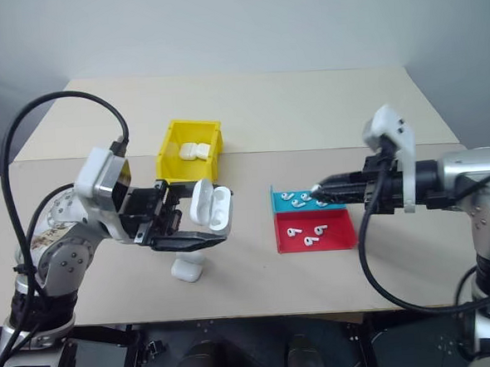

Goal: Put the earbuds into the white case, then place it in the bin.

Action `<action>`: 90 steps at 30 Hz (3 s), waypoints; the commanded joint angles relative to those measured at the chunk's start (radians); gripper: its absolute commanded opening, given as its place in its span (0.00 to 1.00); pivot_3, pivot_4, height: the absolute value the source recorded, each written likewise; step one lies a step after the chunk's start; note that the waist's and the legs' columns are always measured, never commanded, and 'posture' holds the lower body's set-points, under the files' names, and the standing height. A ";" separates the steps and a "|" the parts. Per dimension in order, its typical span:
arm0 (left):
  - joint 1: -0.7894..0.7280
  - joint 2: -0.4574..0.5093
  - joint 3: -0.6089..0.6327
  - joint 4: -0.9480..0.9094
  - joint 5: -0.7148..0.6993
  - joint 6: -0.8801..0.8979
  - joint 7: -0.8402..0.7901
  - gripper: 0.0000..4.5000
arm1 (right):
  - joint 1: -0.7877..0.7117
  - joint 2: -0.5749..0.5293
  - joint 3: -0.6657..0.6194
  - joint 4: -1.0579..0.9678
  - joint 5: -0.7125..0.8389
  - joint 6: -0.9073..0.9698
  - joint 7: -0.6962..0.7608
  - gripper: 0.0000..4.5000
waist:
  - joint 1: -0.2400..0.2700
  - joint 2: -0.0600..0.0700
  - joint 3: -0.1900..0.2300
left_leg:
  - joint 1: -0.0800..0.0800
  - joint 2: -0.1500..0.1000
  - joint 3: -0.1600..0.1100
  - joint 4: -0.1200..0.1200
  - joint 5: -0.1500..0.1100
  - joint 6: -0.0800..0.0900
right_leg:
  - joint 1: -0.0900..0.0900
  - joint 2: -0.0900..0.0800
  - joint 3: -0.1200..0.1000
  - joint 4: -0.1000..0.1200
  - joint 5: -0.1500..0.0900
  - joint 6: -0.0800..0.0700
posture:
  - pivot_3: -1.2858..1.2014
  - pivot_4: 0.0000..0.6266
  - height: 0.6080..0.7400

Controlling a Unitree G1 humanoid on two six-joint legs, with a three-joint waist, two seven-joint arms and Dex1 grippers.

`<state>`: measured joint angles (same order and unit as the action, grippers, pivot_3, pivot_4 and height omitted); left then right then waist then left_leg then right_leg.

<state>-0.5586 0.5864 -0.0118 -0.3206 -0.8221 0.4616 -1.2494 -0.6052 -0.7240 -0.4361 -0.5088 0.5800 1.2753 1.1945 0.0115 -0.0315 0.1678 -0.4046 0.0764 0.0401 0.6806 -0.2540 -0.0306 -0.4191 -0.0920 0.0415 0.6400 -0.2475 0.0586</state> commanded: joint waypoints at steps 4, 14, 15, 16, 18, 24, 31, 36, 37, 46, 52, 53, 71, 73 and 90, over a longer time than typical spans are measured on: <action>-0.100 -0.050 -0.039 0.069 0.039 0.000 0.005 0.62 | -0.086 0.192 -0.118 -0.138 0.214 -0.006 -0.258 0.14 | -0.002 0.000 0.000 | 0.000 0.000 0.000 0.000 0.000 0.000 | 0.000 0.000 0.000 0.000 0.000 0.000 | 0.52 0.24 1.00; -0.173 -0.116 -0.066 0.117 0.071 0.020 0.028 0.62 | -0.133 0.301 -0.004 -0.188 0.394 -0.078 -0.532 0.14 | -0.007 0.000 0.000 | -0.001 0.000 0.000 -0.001 0.000 0.000 | -0.001 0.000 0.000 0.002 0.000 0.000 | 0.52 0.24 1.00; -0.173 -0.119 -0.067 0.117 0.073 0.020 0.028 0.62 | -0.127 0.301 0.012 -0.188 0.405 -0.091 -0.544 0.14 | -0.008 0.001 0.000 | -0.001 0.000 0.000 -0.001 0.000 0.000 | -0.001 0.000 0.000 0.002 0.000 0.000 | 0.52 0.24 1.00; -0.174 -0.122 -0.068 0.116 0.074 0.021 0.029 0.62 | -0.120 0.301 0.026 -0.188 0.417 -0.102 -0.557 0.14 | -0.010 0.000 0.000 | -0.001 0.000 0.000 -0.001 0.000 0.000 | -0.001 0.000 0.000 0.002 0.000 0.000 | 0.52 0.24 1.00; -0.176 -0.123 -0.069 0.115 0.074 0.024 0.029 0.62 | -0.105 0.295 0.054 -0.187 0.429 -0.123 -0.576 0.14 | -0.013 0.001 0.000 | -0.001 0.000 -0.001 -0.001 0.000 0.000 | -0.001 0.000 0.000 0.002 0.000 0.000 | 0.52 0.24 1.00; -0.177 -0.117 -0.067 0.111 0.070 0.029 0.022 0.62 | -0.041 0.231 0.097 -0.205 0.460 -0.182 -0.597 0.14 | -0.018 0.000 0.000 | -0.001 0.000 -0.001 -0.001 0.000 0.000 | -0.001 0.000 0.000 0.002 0.000 0.000 | 0.52 0.24 1.00; -0.183 -0.117 -0.063 0.110 0.071 0.036 0.020 0.62 | 0.013 0.177 0.128 -0.188 0.471 -0.258 -0.610 0.14 | -0.024 0.000 0.000 | -0.001 0.000 -0.001 -0.001 0.000 0.000 | -0.001 0.000 0.000 0.001 0.000 0.000 | 0.52 0.24 1.00; -0.186 -0.116 -0.060 0.114 0.074 0.032 0.016 0.62 | 0.038 0.137 0.164 -0.188 0.475 -0.302 -0.603 0.35 | -0.024 0.000 0.000 | -0.001 0.000 -0.001 -0.001 0.000 0.000 | -0.001 0.000 0.000 0.000 0.000 0.000 | 0.52 0.24 1.00; -0.187 -0.116 -0.059 0.115 0.075 0.032 0.015 0.62 | 0.041 0.132 0.168 -0.188 0.476 -0.311 -0.604 0.42 | -0.024 0.000 0.000 | -0.001 0.000 -0.001 -0.001 0.000 0.000 | -0.001 0.000 0.000 0.000 0.000 0.000 | 0.52 0.24 1.00; -0.187 -0.123 -0.059 0.120 0.081 0.025 0.017 0.62 | 0.043 0.107 0.166 -0.179 0.517 -0.366 -0.625 0.71 | -0.024 0.000 0.000 | -0.001 0.000 -0.001 -0.001 0.000 0.000 | -0.001 0.000 0.000 0.000 0.000 0.000 | 0.52 0.24 1.00; -0.181 -0.094 -0.045 0.135 0.094 0.013 -0.004 0.62 | -0.004 0.012 0.112 -0.076 0.520 -0.394 -0.591 0.71 | -0.024 0.000 0.000 | -0.001 0.000 -0.001 -0.001 0.000 0.000 | -0.001 0.000 0.000 0.000 0.000 0.000 | 0.52 0.24 1.00; -0.178 -0.084 -0.041 0.136 0.095 0.012 -0.011 0.62 | -0.014 -0.027 0.116 -0.042 0.495 -0.399 -0.559 0.71 | -0.024 0.000 0.000 | -0.001 0.000 -0.001 -0.001 0.000 0.000 | -0.001 0.000 0.000 0.000 0.000 0.000 | 0.52 0.24 1.00; -0.101 -0.033 0.027 0.099 0.103 -0.024 0.017 0.62 | -0.543 -0.151 0.909 1.067 -0.577 -1.259 0.238 0.44 | -0.035 0.001 0.000 | -0.002 0.000 0.002 -0.002 0.000 0.000 | -0.004 0.000 0.001 -0.002 0.000 0.000 | 0.52 0.24 1.00; -0.091 -0.028 0.034 0.089 0.100 -0.023 0.022 0.62 | -0.586 -0.113 0.932 1.170 -0.629 -1.349 0.281 0.44 | -0.032 0.001 0.000 | -0.002 0.000 0.002 -0.002 0.001 0.000 | -0.004 0.000 0.001 -0.002 0.000 0.000 | 0.52 0.24 1.00; -0.011 0.008 0.073 -0.014 0.086 -0.011 0.087 0.62 | -0.730 0.090 1.035 1.677 -1.002 -1.798 0.169 0.44 | -0.037 0.003 0.001 | -0.001 0.001 0.002 -0.002 0.002 -0.003 | -0.003 0.000 0.001 0.001 0.000 0.000 | 0.52 0.24 1.00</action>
<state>-0.5694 0.5869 0.0308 -0.2971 -0.7134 0.4588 -1.1727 -1.3019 -0.6290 0.6135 1.1572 -0.4108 -0.4981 1.3720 -0.0254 -0.0286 0.1690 -0.4056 0.0769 0.0423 0.6789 -0.2523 -0.0332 -0.4227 -0.0921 0.0423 0.6411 -0.2476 0.0586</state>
